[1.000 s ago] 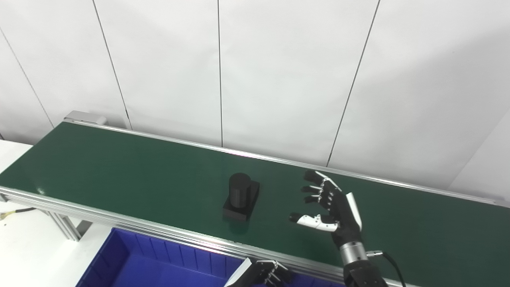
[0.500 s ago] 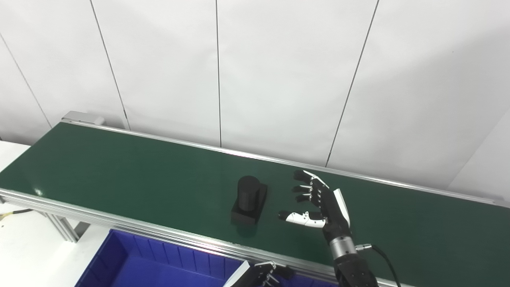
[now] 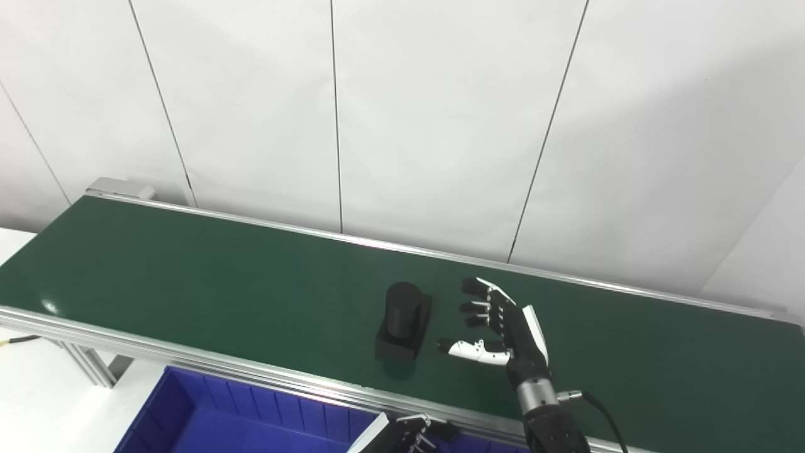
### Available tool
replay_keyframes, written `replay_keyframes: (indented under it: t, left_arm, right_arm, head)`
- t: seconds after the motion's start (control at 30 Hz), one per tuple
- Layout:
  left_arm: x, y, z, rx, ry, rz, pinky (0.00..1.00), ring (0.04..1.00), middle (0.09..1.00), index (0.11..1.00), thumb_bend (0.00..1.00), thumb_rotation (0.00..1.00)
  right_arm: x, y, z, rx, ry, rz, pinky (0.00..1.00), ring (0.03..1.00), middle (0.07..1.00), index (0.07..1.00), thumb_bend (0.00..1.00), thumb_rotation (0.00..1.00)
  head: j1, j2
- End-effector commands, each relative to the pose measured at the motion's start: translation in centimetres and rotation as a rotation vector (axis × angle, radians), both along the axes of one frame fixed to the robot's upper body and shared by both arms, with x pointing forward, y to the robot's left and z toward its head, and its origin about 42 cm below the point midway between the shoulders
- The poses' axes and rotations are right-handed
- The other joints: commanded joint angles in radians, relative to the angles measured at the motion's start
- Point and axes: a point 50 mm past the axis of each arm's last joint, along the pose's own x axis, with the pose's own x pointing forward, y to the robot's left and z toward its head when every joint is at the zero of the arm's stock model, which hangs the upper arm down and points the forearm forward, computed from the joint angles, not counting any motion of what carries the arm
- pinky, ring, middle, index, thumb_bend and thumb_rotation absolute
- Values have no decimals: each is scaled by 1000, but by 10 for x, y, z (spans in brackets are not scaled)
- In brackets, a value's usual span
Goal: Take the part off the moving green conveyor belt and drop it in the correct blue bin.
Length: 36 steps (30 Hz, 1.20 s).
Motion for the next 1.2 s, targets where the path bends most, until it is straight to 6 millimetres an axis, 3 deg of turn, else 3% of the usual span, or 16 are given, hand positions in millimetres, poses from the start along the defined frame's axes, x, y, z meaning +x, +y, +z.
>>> replay_keyframes:
  t: [0.0, 1.17]
  left_arm:
    - [5, -2, 9, -27, -36, 4, 705, 752, 768, 748, 1000, 209]
    - [5, 1, 8, -40, -21, 2, 718, 755, 763, 745, 1000, 220]
  right_arm:
    - [19, 8, 27, 16, -84, 8, 606, 697, 790, 788, 970, 220]
    - [20, 3, 26, -17, -92, -7, 589, 693, 795, 777, 962, 195]
  head:
    - [-2, 2]
    - [-11, 7]
